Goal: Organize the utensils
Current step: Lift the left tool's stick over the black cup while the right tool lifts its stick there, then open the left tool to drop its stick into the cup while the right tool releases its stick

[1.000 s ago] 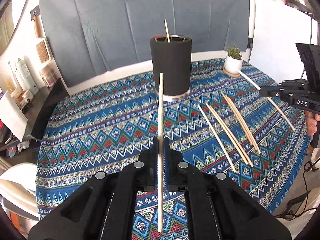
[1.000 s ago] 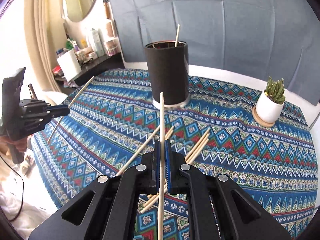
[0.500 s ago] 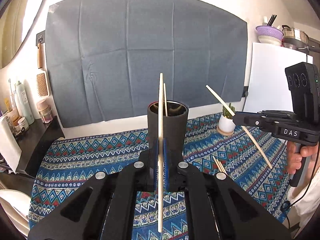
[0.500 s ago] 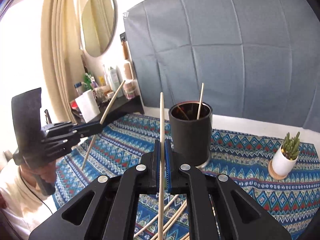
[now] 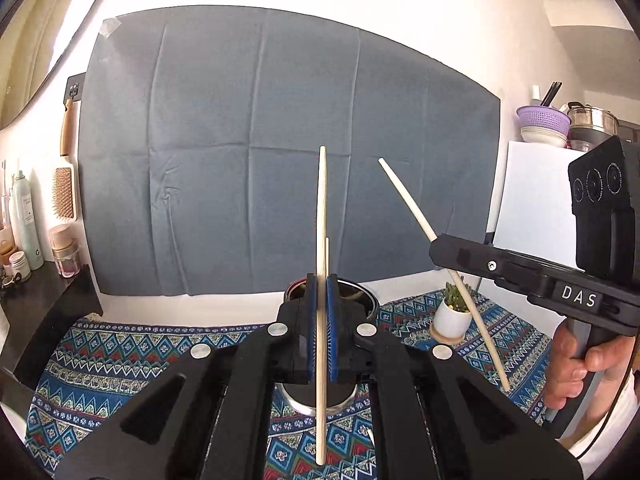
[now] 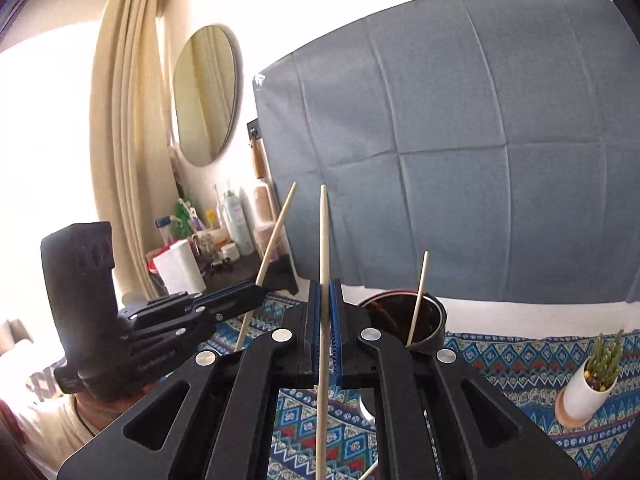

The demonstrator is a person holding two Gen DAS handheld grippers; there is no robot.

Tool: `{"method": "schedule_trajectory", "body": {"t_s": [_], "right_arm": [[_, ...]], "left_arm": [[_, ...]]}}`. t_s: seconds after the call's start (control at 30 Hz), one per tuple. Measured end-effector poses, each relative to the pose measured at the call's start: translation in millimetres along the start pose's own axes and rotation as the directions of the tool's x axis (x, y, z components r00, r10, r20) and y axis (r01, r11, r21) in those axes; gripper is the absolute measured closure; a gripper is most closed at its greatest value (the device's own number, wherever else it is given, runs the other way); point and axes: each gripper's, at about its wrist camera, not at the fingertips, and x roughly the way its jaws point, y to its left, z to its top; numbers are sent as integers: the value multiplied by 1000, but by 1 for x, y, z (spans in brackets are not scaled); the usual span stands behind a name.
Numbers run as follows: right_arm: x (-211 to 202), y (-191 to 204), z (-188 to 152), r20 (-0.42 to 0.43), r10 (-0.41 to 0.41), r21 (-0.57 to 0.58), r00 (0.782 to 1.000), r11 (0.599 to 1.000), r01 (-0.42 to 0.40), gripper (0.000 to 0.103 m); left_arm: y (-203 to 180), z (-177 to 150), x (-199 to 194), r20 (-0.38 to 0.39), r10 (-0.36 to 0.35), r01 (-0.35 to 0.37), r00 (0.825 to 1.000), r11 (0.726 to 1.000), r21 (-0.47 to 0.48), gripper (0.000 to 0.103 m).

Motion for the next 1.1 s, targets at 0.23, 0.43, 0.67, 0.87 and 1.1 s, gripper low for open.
{"method": "schedule_trajectory", "body": {"t_s": [0.23, 0.43, 0.67, 0.87, 1.1], "right_arm": [[23, -21, 4, 58, 31, 60, 998, 998, -34, 98], [49, -41, 7, 96, 32, 109, 995, 993, -42, 98], [64, -63, 15, 211, 54, 170, 976, 981, -91, 98], [72, -79, 15, 309, 86, 191, 947, 970, -151, 98], [78, -100, 0, 454, 32, 216, 890, 965, -145, 98]], "left_arm": [[2, 7, 23, 30, -27, 28, 999, 999, -20, 98], [6, 12, 45, 59, -67, 69, 996, 997, -41, 98], [12, 12, 67, 158, -101, 108, 982, 993, -38, 98], [13, 12, 81, 270, -143, 157, 952, 987, -31, 98], [16, 3, 106, 289, -138, 161, 947, 985, -58, 98]]}}
